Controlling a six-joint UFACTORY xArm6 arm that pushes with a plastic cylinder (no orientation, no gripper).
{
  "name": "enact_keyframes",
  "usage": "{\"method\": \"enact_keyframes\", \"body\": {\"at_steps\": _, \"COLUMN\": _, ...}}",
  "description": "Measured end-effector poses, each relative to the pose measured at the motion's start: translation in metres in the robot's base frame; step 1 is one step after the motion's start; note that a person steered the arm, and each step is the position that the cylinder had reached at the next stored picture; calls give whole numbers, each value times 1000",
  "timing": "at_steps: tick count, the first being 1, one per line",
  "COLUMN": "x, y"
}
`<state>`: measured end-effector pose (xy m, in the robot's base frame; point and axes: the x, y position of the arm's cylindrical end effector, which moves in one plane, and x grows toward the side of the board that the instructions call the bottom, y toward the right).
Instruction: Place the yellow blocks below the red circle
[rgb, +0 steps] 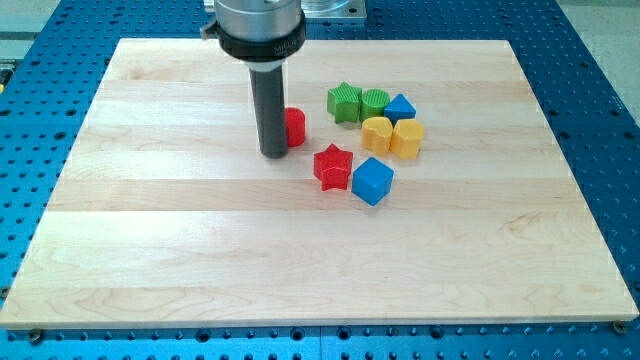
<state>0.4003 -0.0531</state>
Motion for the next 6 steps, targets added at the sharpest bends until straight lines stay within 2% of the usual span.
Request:
{"method": "enact_keyframes", "body": {"at_steps": 2, "x": -42, "y": 20}}
{"method": "enact_keyframes", "body": {"at_steps": 3, "x": -41, "y": 13}}
{"method": "enact_keyframes", "body": {"at_steps": 4, "x": 0, "y": 2}}
{"method": "enact_keyframes", "body": {"at_steps": 5, "x": 32, "y": 27}}
{"method": "enact_keyframes", "body": {"at_steps": 6, "x": 33, "y": 69}}
